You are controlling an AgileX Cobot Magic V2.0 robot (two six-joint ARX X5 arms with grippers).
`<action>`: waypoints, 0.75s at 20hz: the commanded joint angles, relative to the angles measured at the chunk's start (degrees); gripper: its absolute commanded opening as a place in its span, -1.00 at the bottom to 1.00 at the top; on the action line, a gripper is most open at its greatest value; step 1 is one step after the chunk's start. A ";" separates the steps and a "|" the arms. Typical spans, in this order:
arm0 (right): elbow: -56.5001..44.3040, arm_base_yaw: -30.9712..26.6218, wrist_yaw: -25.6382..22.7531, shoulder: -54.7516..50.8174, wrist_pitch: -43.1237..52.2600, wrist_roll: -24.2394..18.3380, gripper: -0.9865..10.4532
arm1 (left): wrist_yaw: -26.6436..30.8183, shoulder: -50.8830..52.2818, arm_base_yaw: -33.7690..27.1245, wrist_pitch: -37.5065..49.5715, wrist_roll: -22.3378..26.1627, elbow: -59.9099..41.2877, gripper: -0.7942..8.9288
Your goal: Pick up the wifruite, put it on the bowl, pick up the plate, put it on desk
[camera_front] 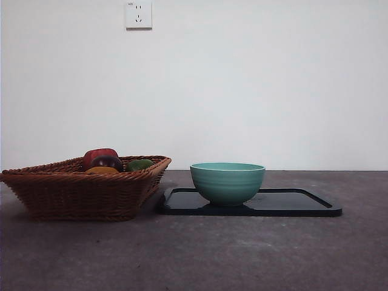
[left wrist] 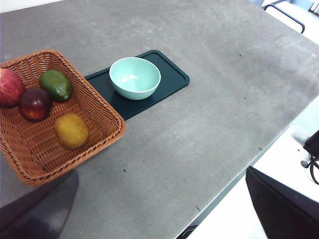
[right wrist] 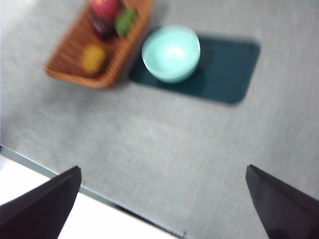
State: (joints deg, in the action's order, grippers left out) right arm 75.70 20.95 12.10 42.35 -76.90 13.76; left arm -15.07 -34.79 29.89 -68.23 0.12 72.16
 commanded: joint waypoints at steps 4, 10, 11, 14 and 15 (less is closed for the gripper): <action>0.79 0.31 0.13 16.52 -3.76 0.87 0.13 | -0.22 0.00 0.31 0.57 0.31 0.63 0.35; 0.81 0.31 6.14 31.06 14.43 1.29 0.13 | -0.22 0.00 0.31 0.55 0.31 0.63 0.35; 0.85 0.31 6.47 33.29 16.17 1.29 0.13 | -0.22 0.00 0.31 0.55 0.31 0.63 0.35; 0.92 0.31 7.85 39.78 19.50 2.40 0.13 | -0.22 0.00 0.31 0.52 0.31 0.63 0.35; 0.92 0.31 7.85 41.79 20.55 2.60 0.13 | -0.22 0.00 0.31 0.55 0.31 0.63 0.35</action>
State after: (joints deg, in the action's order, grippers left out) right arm 75.55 20.95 19.77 83.33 -56.62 15.51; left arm -15.07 -34.74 29.89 -68.23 0.12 72.14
